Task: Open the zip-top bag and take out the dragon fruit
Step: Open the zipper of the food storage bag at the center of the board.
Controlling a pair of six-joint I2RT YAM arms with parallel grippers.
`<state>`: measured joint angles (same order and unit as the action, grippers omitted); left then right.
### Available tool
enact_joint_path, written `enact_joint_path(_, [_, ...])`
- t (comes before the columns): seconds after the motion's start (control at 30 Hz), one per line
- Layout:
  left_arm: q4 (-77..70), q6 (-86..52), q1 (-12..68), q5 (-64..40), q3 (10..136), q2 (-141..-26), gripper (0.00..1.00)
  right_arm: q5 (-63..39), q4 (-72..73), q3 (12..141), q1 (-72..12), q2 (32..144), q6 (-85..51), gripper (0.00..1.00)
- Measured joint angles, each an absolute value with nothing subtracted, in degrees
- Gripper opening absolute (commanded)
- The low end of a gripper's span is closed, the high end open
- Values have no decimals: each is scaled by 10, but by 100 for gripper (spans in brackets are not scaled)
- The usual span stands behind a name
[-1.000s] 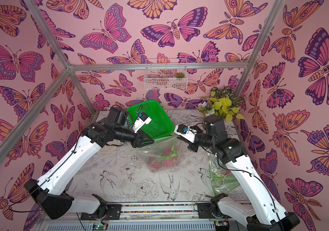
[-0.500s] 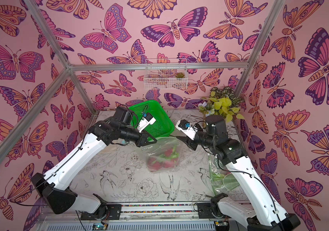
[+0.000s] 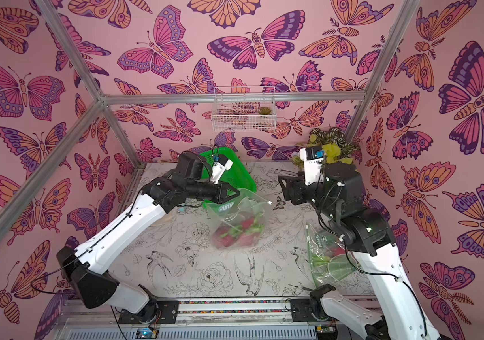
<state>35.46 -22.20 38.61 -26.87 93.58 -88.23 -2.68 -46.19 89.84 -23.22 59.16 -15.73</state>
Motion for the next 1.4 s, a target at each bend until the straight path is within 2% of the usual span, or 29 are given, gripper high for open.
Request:
enact_joint_path(0.17, [338, -268, 425, -212, 980, -923, 0, -19, -554, 963, -232, 619, -251, 66])
enact_joint_path(0.5, [288, -356, 453, -136, 995, -973, 0, -87, -581, 924, -232, 627, -362, 60])
enact_joint_path(0.57, [281, -368, 456, -128, 994, -976, 0, -120, -559, 887, -232, 628, -385, 61])
enact_joint_path(0.6, [280, -372, 458, -125, 992, -976, 0, -134, -550, 870, -232, 630, -397, 70])
enact_joint_path(0.67, [273, -380, 461, -119, 988, -976, 0, -157, -532, 835, -232, 636, -421, 74])
enact_joint_path(0.93, [257, -393, 462, -107, 974, -976, 0, -194, -450, 747, -239, 623, -504, 74])
enact_joint_path(1.4, [246, -395, 462, -105, 962, -966, 0, -169, -396, 727, -299, 639, -549, 71])
